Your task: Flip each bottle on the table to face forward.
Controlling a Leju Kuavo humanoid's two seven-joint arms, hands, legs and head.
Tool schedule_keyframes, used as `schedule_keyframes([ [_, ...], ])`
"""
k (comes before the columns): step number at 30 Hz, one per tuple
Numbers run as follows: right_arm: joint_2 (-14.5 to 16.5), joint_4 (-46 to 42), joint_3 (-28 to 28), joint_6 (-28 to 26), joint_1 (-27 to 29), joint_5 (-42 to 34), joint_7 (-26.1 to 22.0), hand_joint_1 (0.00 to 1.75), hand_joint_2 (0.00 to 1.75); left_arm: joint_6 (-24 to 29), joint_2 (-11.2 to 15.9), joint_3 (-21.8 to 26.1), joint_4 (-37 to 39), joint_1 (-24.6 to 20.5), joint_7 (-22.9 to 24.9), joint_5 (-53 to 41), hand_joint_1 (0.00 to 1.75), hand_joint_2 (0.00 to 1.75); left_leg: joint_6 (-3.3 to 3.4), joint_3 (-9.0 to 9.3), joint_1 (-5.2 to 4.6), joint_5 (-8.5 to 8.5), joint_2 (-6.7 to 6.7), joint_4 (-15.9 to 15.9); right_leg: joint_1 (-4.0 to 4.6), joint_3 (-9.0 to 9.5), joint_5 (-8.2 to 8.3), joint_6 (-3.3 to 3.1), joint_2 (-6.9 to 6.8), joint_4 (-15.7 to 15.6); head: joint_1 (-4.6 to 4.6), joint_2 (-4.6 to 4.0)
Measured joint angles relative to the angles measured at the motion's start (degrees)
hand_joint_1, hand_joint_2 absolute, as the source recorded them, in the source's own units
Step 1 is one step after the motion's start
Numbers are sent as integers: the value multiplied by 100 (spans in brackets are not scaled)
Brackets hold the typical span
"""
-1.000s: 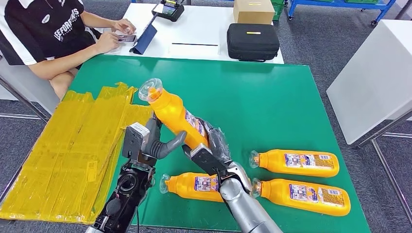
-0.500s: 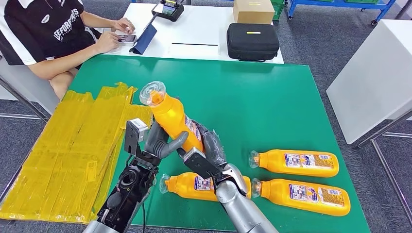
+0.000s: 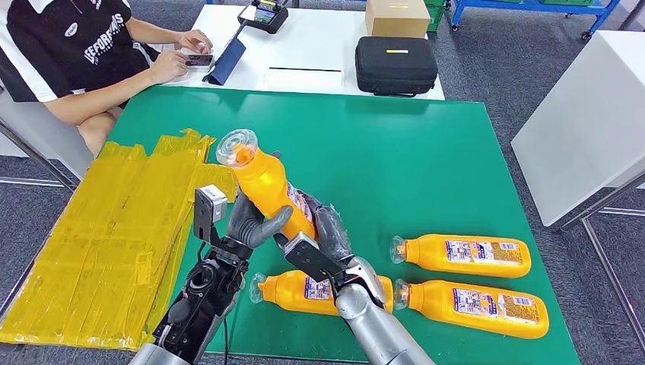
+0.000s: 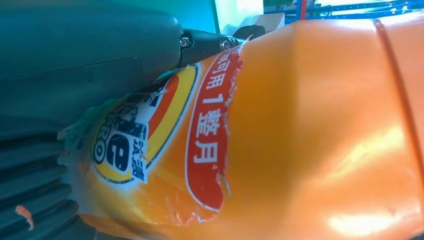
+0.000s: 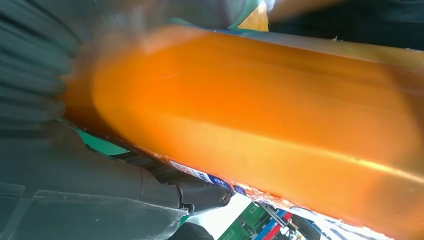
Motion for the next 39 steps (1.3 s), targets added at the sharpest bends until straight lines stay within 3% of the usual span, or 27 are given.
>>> schedule_keyframes([
  [1,0,1,3,1,-2,-3,1,175,175,7,-1,1,1,0,-16,15,162,175,0,0,0,0,0,0,0,0,0,0,0,0,0,0],
  [3,0,3,5,6,-11,-10,2,175,175,27,-6,3,0,0,-62,61,175,175,0,0,0,0,0,0,0,0,0,0,0,0,0,0],
  [28,5,-3,79,-42,65,-108,-46,175,175,146,-13,37,-4,45,-272,243,175,175,0,0,0,0,1,0,0,-1,0,0,0,0,0,0],
  [29,1,-30,79,-55,91,-118,-45,158,175,146,-14,37,-9,57,-272,243,175,175,0,0,0,0,1,0,0,-1,0,0,0,0,0,0],
  [32,-13,-181,79,-98,205,-125,-9,27,175,163,-27,35,-45,95,-258,229,175,175,0,0,0,0,1,0,0,-2,0,0,0,0,0,0],
  [33,-15,-259,79,-111,256,-111,17,0,175,185,-33,34,-57,103,-253,223,175,175,0,0,0,0,1,0,0,-2,0,0,0,0,0,0],
  [39,-25,-859,106,-128,615,5,120,0,175,342,-40,37,-172,153,-240,211,175,175,0,-3,0,-1,2,0,0,-2,-1,0,0,0,-1,0],
])
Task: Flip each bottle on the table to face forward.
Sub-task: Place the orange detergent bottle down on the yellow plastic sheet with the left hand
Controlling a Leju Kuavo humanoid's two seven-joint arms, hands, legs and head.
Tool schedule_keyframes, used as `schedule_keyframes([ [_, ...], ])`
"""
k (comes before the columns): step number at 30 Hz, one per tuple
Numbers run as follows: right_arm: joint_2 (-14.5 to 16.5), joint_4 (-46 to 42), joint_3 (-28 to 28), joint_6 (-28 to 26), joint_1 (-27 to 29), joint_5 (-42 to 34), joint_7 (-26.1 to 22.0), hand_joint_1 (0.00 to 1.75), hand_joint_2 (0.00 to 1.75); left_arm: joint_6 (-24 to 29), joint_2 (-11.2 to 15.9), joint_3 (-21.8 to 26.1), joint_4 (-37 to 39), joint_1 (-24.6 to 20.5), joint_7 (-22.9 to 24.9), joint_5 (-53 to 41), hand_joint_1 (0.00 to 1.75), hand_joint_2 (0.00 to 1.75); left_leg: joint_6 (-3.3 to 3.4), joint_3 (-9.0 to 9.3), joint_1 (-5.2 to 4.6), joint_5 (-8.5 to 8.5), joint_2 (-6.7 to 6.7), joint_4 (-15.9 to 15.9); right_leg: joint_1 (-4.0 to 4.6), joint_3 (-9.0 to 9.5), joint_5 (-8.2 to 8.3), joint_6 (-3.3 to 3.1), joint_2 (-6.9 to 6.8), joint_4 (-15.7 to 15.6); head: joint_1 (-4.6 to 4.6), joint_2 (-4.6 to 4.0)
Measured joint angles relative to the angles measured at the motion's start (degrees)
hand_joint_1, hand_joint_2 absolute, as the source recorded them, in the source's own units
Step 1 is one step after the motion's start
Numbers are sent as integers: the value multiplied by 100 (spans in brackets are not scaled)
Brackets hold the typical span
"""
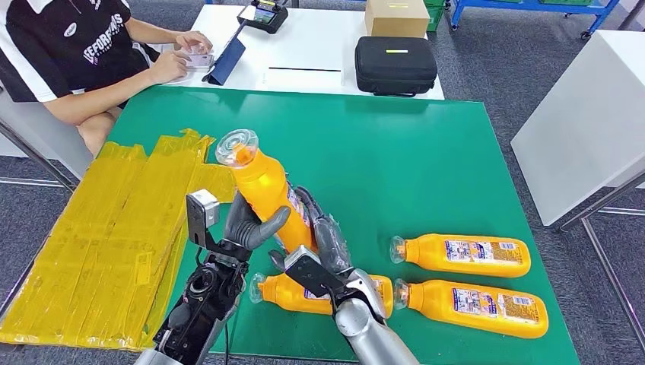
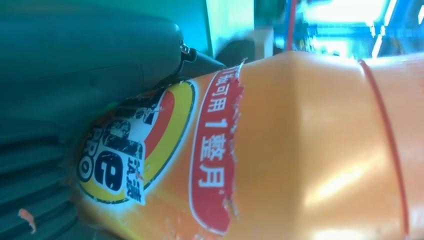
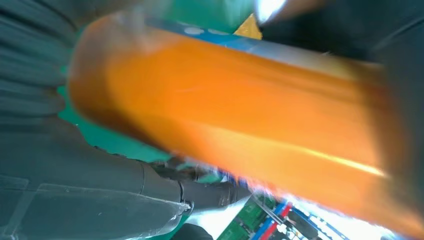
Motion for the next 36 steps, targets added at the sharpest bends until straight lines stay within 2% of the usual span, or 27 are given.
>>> schedule_keyframes([
  [6,-13,-331,43,1,142,14,11,0,175,54,-1,14,-69,41,4,-2,175,175,0,0,0,1,-1,0,0,0,0,0,0,0,1,0],
  [9,-44,-610,68,-26,259,5,11,0,175,355,1,59,-176,92,-10,-125,175,175,0,0,0,1,-2,0,0,1,0,0,-1,0,1,0],
  [17,-175,-1890,253,-222,798,35,81,0,175,2220,45,334,-927,401,-55,-1611,175,175,0,-6,0,-1,-2,0,0,-5,-2,-2,-1,0,1,0],
  [21,-258,-2549,423,-423,1050,297,277,0,175,3819,92,460,-1353,516,346,-3683,175,175,0,-7,0,-1,-2,-1,0,-6,-4,-3,-1,0,1,0],
  [23,-300,-2871,517,-474,1150,411,407,0,175,4494,126,511,-1494,528,832,-5227,175,175,0,-6,0,-1,-4,-1,0,-6,-4,-4,-2,0,1,0],
  [25,-338,-3152,580,-533,1212,542,547,0,175,4845,162,565,-1553,500,1586,-7130,175,175,0,-6,0,0,-5,-1,-1,-7,-4,-4,-2,0,1,0],
  [26,-357,-3277,597,-587,1235,632,620,0,175,4883,213,555,-1544,451,2136,-8056,175,175,0,-6,0,0,-6,-1,-1,-9,-4,-4,-2,-1,2,0],
  [28,-402,-3511,612,-718,1283,804,742,0,175,4758,437,300,-1411,214,3625,-9375,175,175,-1,-5,0,2,-4,0,-1,-14,-1,-5,-1,-1,2,0],
  [30,-453,-3718,610,-795,1334,878,808,0,175,4491,749,-272,-1116,-168,5130,-9733,175,175,-2,-5,0,6,-6,0,0,-14,2,-5,-2,-1,0,0],
  [31,-477,-3806,608,-806,1352,886,830,0,175,4344,874,-591,-923,-359,5620,-9699,175,175,-2,-5,0,9,-8,0,0,-11,2,-5,-4,-1,-1,0],
  [33,-513,-3943,602,-800,1360,899,861,0,175,4118,1040,-1151,-502,-654,6015,-9624,175,175,-2,-6,0,13,-10,-1,0,-5,3,-5,-6,0,2,0],
  [36,-535,-4056,581,-774,1350,907,880,0,175,3988,1176,-1720,86,-927,6081,-9589,175,175,-4,-6,-1,13,7,0,-1,-7,7,-5,2,1,1,0],
])
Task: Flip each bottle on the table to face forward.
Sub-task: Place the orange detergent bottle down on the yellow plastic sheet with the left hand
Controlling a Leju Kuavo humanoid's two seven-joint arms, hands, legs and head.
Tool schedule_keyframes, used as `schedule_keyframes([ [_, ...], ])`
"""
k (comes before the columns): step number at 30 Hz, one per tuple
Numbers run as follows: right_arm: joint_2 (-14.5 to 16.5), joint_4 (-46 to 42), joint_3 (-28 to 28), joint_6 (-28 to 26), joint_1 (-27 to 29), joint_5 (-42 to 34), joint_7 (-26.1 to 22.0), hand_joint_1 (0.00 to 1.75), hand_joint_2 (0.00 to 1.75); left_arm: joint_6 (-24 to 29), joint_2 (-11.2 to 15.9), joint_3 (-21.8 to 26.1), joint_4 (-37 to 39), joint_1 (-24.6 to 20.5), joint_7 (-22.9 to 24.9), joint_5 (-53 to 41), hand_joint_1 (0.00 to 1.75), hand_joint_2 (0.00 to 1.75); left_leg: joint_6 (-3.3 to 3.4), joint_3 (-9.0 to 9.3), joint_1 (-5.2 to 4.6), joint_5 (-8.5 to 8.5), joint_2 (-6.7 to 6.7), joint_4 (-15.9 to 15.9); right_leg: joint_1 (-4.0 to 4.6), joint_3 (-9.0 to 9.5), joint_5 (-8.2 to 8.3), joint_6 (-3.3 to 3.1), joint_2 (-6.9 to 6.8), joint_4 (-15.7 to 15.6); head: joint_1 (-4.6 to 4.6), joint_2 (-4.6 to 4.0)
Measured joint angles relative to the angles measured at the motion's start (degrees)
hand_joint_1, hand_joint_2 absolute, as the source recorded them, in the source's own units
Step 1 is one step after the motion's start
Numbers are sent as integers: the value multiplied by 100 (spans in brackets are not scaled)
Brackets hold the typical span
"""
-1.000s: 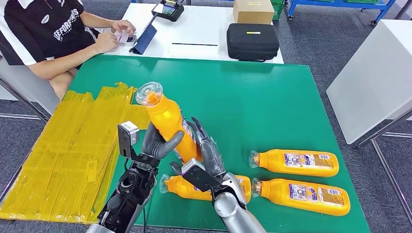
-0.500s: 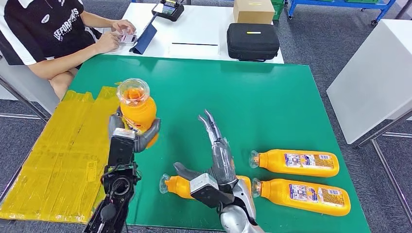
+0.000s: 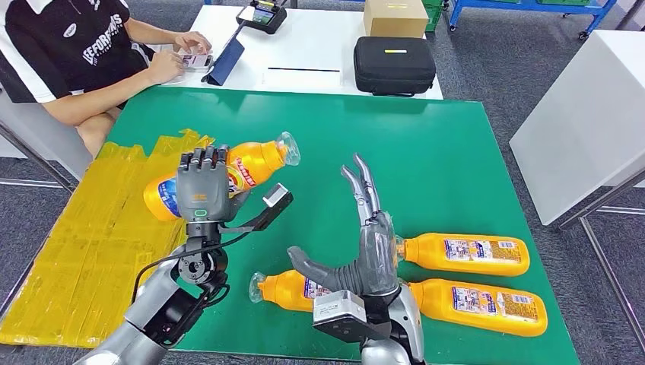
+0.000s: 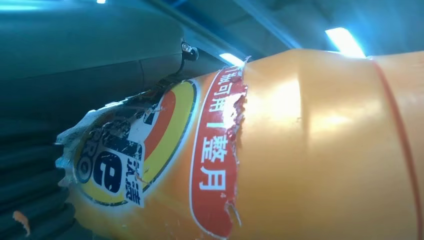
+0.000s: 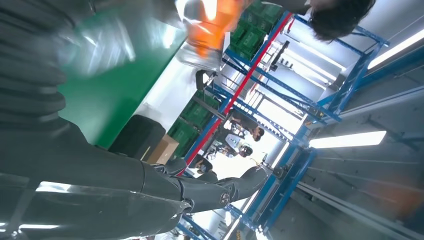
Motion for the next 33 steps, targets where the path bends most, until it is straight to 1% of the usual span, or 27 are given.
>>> schedule_keyframes([
  [3,-6,-27,-16,34,-48,-2,-4,0,175,-51,66,-231,530,-188,23,13,175,175,-1,0,0,-1,9,0,0,-2,0,0,3,0,0,0],
  [8,-8,-31,-26,59,-158,-29,-21,0,175,9,129,-282,1165,-311,-58,16,175,175,-2,-1,2,-2,8,0,3,-4,-2,-1,3,0,0,0],
  [11,-9,-31,-27,73,-215,-138,-53,0,175,9,148,-243,1374,-340,-135,16,175,175,-4,-2,3,-3,8,-1,3,-4,-3,-2,3,0,1,0],
  [17,-10,18,-32,95,-430,-306,-140,0,175,-140,212,-92,1845,-373,-24,20,175,175,-4,-2,3,-3,6,-1,2,-4,-3,-2,2,0,1,0],
  [25,-19,147,-14,130,-599,-262,-90,0,175,-414,283,127,2376,-429,346,22,175,175,-4,-3,3,-3,5,-1,2,-4,-2,-1,2,1,1,0],
  [29,-26,201,-9,246,-650,-90,31,0,175,-465,320,295,2500,-428,449,22,0,175,-5,-4,3,-3,5,-1,2,-4,-3,-2,2,1,1,0],
  [33,-40,222,-8,369,-653,177,129,0,175,-404,368,578,2553,-397,565,21,0,175,-5,-4,3,-3,3,-1,2,-4,-3,-2,2,1,1,0],
])
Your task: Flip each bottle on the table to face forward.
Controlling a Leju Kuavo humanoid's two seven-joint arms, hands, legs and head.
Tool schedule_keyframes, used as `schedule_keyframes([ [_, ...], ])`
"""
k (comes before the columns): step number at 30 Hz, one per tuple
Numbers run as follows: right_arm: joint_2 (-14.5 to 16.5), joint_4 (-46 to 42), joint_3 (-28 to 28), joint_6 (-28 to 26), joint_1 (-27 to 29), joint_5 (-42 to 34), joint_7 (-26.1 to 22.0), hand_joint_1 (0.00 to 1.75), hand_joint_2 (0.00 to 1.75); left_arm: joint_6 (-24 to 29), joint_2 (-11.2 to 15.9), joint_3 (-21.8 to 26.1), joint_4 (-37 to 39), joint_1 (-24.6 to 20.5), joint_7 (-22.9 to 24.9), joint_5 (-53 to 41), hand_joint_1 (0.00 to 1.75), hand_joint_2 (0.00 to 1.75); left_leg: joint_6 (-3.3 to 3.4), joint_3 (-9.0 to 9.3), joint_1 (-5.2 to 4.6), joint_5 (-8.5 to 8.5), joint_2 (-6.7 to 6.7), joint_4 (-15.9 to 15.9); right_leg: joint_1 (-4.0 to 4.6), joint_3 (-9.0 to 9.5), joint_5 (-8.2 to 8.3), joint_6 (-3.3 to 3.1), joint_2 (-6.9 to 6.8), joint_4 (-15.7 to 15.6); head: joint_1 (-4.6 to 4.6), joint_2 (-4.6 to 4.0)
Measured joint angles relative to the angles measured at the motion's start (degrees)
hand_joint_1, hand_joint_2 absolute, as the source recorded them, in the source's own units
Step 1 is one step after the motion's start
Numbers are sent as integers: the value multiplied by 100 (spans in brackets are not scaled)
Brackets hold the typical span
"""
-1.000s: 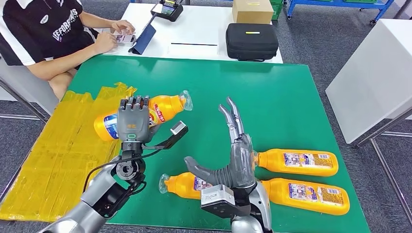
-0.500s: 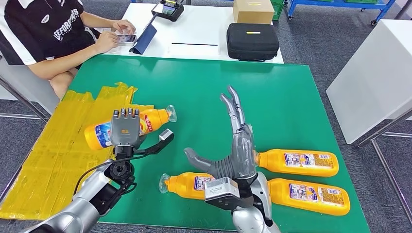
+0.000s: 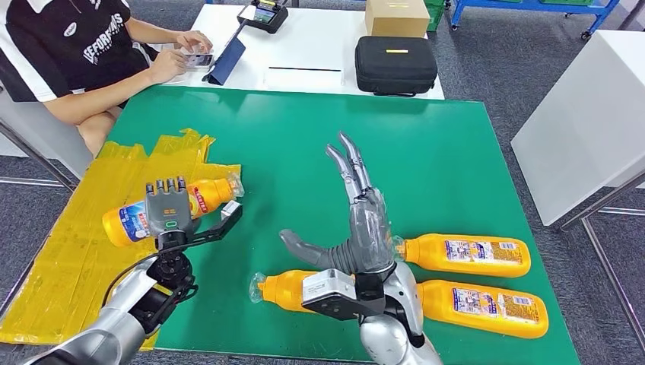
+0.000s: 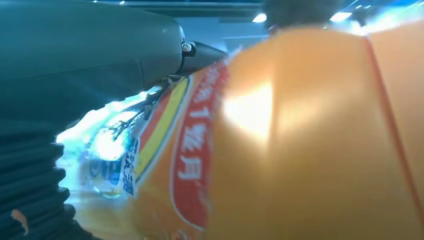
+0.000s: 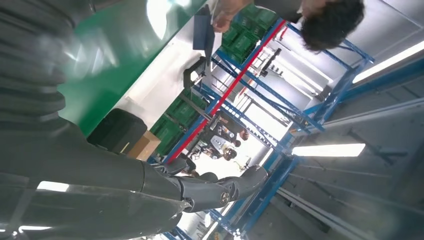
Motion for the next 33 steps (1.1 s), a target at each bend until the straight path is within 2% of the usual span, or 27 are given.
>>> schedule_keyframes([
  [5,-76,14,-11,45,32,144,48,0,175,221,47,385,-5,114,32,-1,0,175,0,0,0,0,-1,0,-1,-1,-1,-1,0,0,1,0],
  [9,-130,34,-14,46,70,160,41,0,175,239,64,533,-10,161,34,-1,0,0,0,0,0,0,-4,0,-1,-1,-1,-1,-1,0,1,0],
  [13,-166,46,-14,-14,140,250,39,0,175,535,41,767,-90,240,-113,33,0,0,0,0,0,0,-3,0,-1,-2,-1,-1,0,0,0,0],
  [15,-192,46,-14,-67,197,359,100,0,175,921,-32,1151,-254,340,-575,234,0,0,0,0,0,0,-2,0,-1,-3,-1,-1,0,0,0,0],
  [16,-210,45,-14,-66,223,431,153,0,175,1102,-93,1417,-366,396,-972,409,0,0,0,0,0,0,-2,1,-1,-3,-1,-1,0,0,1,0],
  [20,-344,44,7,202,323,838,347,0,175,1342,-396,2571,-907,603,-2880,1516,0,175,-1,0,-1,-2,-2,0,-1,-3,-1,-1,1,-1,0,0],
  [22,-461,45,46,388,390,1039,414,0,175,1341,-527,3061,-1150,670,-3534,2085,0,175,-1,0,-1,-2,-2,0,-1,-3,-1,-1,1,-1,1,0],
  [25,-612,45,94,500,470,1156,458,0,175,1339,-648,3530,-1387,737,-3809,2333,0,175,-1,0,-1,-2,-1,0,-1,-3,-1,-1,0,-1,1,0],
  [28,-719,45,120,594,495,1264,501,0,175,1309,-719,3799,-1524,773,-3999,2588,0,175,-1,1,0,-2,-2,0,0,-3,-1,-1,0,-1,-1,0],
  [33,-1063,45,207,987,614,1925,640,0,175,1146,-802,4094,-1628,789,-4784,3556,0,175,-1,0,-1,-2,-3,0,-1,-1,-1,-1,0,-1,0,0],
])
